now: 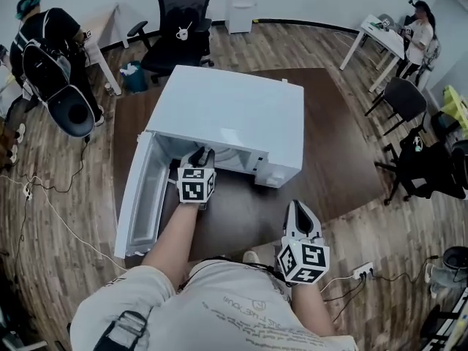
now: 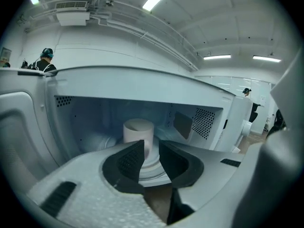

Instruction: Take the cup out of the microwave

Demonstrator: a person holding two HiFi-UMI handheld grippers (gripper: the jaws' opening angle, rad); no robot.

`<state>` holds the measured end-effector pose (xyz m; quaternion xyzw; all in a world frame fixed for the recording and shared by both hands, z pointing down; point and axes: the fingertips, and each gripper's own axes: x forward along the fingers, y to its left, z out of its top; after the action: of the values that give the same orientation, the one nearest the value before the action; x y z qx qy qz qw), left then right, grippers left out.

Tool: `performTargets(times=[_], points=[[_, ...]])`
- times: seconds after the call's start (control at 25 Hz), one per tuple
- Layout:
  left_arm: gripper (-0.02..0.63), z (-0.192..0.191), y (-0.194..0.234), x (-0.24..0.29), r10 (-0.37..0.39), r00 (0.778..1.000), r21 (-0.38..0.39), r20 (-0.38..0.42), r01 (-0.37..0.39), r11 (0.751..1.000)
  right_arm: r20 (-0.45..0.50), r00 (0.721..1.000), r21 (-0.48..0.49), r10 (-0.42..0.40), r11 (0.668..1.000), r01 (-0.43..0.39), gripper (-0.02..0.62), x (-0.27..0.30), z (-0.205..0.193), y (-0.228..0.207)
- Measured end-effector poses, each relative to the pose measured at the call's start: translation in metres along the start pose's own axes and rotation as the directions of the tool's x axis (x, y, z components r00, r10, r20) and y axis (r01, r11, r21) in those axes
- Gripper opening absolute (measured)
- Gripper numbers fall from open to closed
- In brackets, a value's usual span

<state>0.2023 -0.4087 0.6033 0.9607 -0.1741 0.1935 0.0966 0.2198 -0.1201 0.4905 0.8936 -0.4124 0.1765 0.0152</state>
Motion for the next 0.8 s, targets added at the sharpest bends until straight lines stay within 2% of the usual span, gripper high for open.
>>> performTargets(times=[0.48, 0.8], points=[[0.098, -0.017, 0.006, 0.05, -0.057, 0.994, 0.031, -0.093, 0.061, 0.998, -0.023, 0.992, 0.04, -0.127, 0.991, 0.128, 0.016, -0.009, -0.014, -0.015], [0.08, -0.016, 0.007, 0.064, -0.09, 0.991, 0.018, -0.095, 0.092, 0.996, -0.022, 0.983, 0.04, -0.18, 0.983, 0.18, 0.015, -0.011, -0.015, -0.022]])
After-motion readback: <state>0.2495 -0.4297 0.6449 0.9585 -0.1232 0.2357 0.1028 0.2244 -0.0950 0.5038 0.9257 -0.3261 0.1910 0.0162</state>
